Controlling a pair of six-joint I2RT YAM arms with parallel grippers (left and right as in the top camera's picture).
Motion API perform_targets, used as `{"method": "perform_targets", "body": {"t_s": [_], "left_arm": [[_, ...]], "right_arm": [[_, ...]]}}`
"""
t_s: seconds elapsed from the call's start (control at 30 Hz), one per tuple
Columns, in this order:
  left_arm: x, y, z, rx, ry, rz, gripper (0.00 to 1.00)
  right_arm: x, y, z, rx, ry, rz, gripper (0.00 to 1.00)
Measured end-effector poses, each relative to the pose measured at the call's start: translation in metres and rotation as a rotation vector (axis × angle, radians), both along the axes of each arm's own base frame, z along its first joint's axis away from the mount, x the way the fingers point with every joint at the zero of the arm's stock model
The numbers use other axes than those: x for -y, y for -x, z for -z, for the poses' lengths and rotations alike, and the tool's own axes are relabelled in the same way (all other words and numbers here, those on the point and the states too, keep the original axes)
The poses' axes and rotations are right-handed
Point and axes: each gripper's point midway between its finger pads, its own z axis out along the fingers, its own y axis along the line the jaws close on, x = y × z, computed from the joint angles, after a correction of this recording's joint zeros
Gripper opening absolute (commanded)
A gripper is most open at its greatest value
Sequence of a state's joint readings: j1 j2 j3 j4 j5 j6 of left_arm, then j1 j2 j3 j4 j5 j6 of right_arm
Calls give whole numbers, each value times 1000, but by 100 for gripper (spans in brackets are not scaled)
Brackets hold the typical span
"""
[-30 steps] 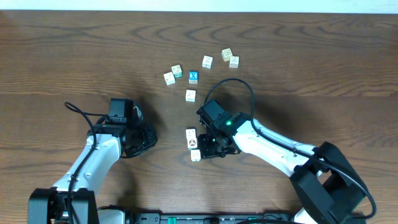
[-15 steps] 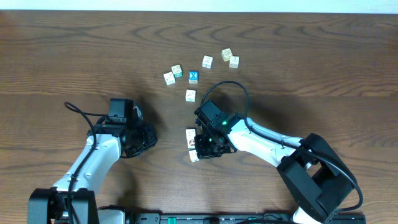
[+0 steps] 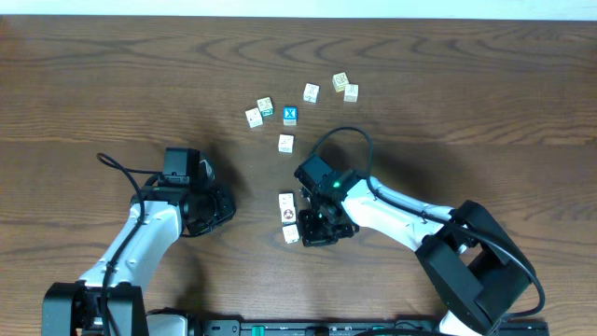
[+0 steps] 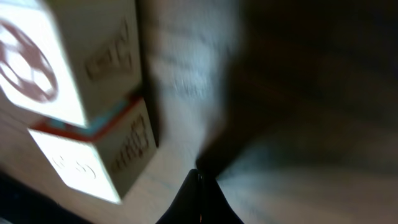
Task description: Lift 3 blocks
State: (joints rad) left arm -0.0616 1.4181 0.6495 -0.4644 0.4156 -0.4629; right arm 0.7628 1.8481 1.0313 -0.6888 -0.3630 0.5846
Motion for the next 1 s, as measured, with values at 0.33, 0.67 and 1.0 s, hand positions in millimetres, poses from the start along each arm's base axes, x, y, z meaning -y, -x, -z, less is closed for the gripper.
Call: {"method": "perform_targets", "body": {"t_s": [0.33,0.67,1.0], "left_arm": [[0,0,0,0,0,0,7],[0,0,0,0,0,0,7],[0,0,0,0,0,0,7]], "right_arm": [[-18,44,1,-8,32,-148,1],[-30,46,1,29,19,-156,1],[-38,33,1,94,-3,-150,1]]}}
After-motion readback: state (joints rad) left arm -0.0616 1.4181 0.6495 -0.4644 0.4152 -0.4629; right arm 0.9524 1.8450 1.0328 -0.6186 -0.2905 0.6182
